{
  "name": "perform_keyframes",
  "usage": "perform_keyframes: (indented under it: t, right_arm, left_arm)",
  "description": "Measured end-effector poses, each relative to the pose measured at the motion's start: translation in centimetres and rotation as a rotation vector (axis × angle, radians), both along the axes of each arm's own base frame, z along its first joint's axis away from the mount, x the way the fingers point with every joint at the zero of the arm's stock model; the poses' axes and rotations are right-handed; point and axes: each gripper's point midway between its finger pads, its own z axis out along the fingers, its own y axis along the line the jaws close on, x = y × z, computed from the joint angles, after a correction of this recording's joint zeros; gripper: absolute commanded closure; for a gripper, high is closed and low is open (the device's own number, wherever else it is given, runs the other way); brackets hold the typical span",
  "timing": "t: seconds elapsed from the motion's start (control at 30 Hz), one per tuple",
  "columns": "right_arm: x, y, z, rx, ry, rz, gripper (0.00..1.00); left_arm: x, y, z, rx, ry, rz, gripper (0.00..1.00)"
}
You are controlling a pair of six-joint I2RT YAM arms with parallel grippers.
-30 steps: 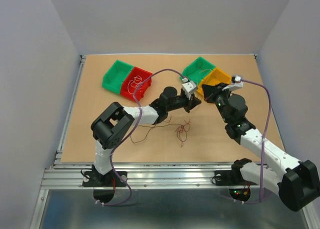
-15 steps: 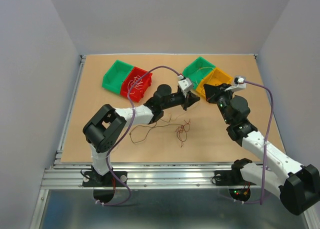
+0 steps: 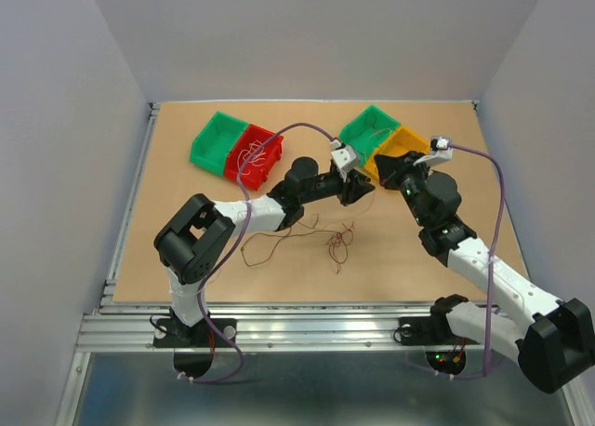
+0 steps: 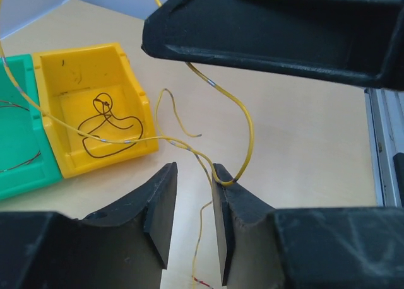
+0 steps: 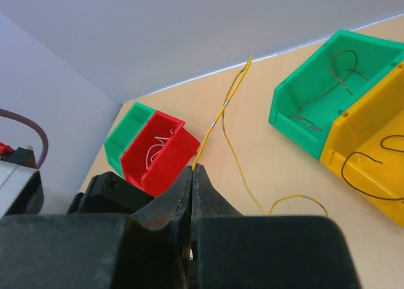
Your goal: Untangle the cables
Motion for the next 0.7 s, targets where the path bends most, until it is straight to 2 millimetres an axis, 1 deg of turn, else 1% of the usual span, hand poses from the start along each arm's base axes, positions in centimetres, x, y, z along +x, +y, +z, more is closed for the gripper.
perform_keyframes:
  t: [0.17, 0.3, 0.33, 0.4, 0.43, 0.47, 0.5, 0.53, 0.6, 0.7]
  right_arm:
    - [0.4, 0.9, 1.8, 0.006, -0.019, 0.035, 0.99]
    - [0.6, 2.1, 3.3, 0.006, -0.03, 0.072, 0.99]
    - [0.6, 2.6, 3.9, 0.004, -0.036, 0.086, 0.99]
    - [0.6, 3.3, 5.1, 0.007, -0.054, 0.106, 0.99]
    - [0.6, 3.6, 5.7, 0.007, -0.063, 0.113, 0.99]
    - [0.7, 3.8, 6.4, 0.008, -0.076, 0.119, 0.99]
    - [0.7, 4.1, 7.1, 0.008, -0.089, 0.125, 0.99]
    - [0.8, 4.2, 7.7, 0.009, -0.101, 0.127, 0.99]
    - [1.0, 4.5, 8.6, 0.009, -0.119, 0.134, 0.99]
    - [1.3, 5.2, 10.0, 0.005, -0.148, 0.156, 0.99]
  left_arm:
    - [0.0, 0.0, 0.1, -0.002, -0.001, -0.003, 0.59]
    - [-0.1, 0.1, 0.4, -0.012, 0.003, -0.002, 0.59]
    - [0.0, 0.3, 0.6, -0.017, 0.003, 0.002, 0.44]
    - [-0.3, 1.0, 1.1, -0.026, 0.003, 0.004, 0.28]
    - [-0.5, 1.6, 1.7, -0.037, -0.003, 0.009, 0.15]
    - [-0.7, 2.1, 2.1, -0.044, -0.007, 0.012, 0.08]
    - [-0.8, 2.8, 2.8, -0.054, -0.019, 0.02, 0.04]
    - [-1.1, 3.7, 4.0, -0.075, -0.038, 0.031, 0.01]
    - [-1.3, 5.1, 5.9, -0.104, -0.066, 0.053, 0.01]
    - [-1.2, 7.4, 9.7, -0.167, -0.121, 0.116, 0.01]
